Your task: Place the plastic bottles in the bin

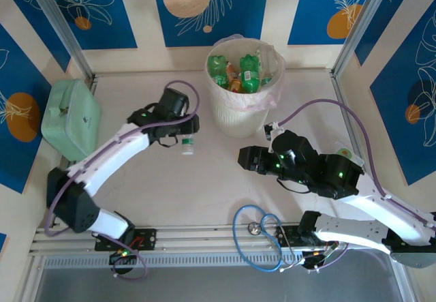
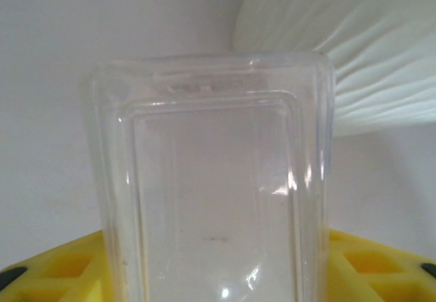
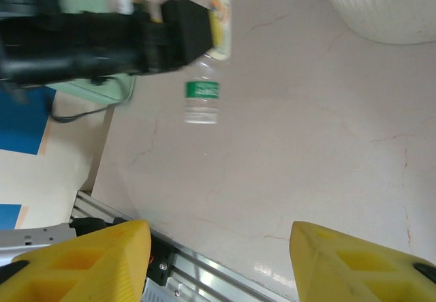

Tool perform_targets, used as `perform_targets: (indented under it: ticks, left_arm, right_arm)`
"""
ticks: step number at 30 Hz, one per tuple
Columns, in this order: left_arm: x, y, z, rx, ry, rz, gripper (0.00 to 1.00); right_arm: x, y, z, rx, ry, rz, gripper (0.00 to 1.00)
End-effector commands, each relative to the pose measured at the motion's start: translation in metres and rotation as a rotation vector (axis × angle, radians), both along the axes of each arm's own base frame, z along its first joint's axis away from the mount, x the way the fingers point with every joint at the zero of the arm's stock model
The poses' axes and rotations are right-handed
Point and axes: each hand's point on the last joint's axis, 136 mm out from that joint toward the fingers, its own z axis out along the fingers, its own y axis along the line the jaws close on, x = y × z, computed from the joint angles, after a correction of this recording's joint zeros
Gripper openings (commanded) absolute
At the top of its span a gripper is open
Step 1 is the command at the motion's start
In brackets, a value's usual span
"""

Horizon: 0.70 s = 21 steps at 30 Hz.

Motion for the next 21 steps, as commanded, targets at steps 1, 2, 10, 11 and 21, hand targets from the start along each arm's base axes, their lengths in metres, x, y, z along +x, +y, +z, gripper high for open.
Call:
perform_targets:
  ticks: [1,2,10,11,21]
  left_arm:
    - [0.000,0.002,0.068,-0.020,-0.128,-0.031,0.57]
    - [0.003,-0.002,0.088,-0.040,-0.159,-0.044,0.57]
    - [0.039,-0.049,0.193,-0.203,-0.371,-0.151,0.58]
    - [0.045,-0.056,0.203,-0.230,-0.409,-0.166,0.59]
    - [0.126,-0.111,0.240,-0.377,-0.611,-0.175,0.59]
  right_arm:
    - [0.002,-0.007,0.008,-0.001,-0.029,-0.018,0.57]
    - [0.002,-0.007,0.008,0.000,-0.028,-0.019,0.57]
    - [0.003,-0.004,-0.007,-0.019,0.009,-0.021,0.57]
    - [0.003,-0.003,-0.010,-0.022,0.016,-0.021,0.57]
    - [0.005,-0.001,-0.020,-0.031,0.043,-0.022,0.56]
